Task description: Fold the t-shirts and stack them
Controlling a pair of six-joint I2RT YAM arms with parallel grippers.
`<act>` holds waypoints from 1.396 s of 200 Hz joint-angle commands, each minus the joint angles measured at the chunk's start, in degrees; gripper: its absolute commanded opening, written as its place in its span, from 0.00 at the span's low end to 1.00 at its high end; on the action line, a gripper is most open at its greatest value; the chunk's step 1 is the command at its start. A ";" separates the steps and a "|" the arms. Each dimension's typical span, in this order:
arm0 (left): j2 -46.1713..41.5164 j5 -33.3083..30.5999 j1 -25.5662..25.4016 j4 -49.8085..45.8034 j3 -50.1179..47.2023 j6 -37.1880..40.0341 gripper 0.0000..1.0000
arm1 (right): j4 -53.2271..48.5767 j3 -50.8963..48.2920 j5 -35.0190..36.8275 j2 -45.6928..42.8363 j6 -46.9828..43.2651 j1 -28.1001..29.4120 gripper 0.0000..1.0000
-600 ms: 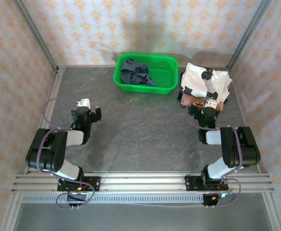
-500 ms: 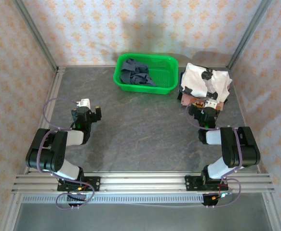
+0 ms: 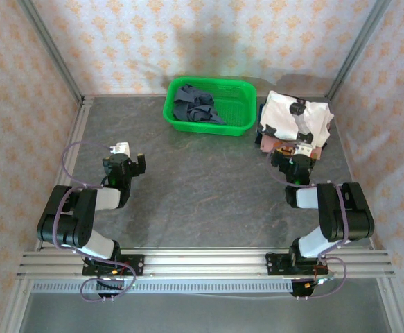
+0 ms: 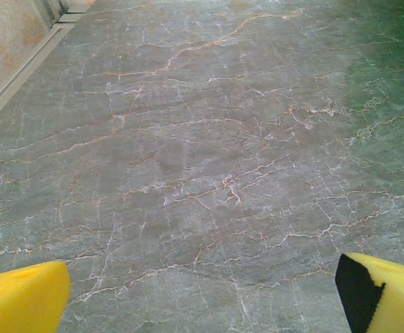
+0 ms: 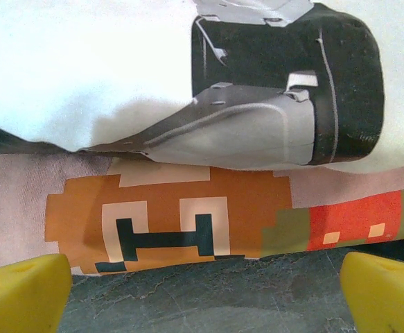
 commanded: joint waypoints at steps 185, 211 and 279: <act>4.04 20.90 -3.18 -74.65 57.42 -20.73 0.97 | -79.05 37.61 -14.99 -24.46 19.38 15.55 1.00; 13.99 22.56 -4.92 -78.05 67.64 -21.77 0.92 | -80.99 45.11 -16.14 -16.60 20.06 19.86 0.99; 31.83 17.38 -5.98 -82.04 84.44 -24.67 0.78 | -82.82 61.31 -18.93 -2.76 21.80 24.32 0.96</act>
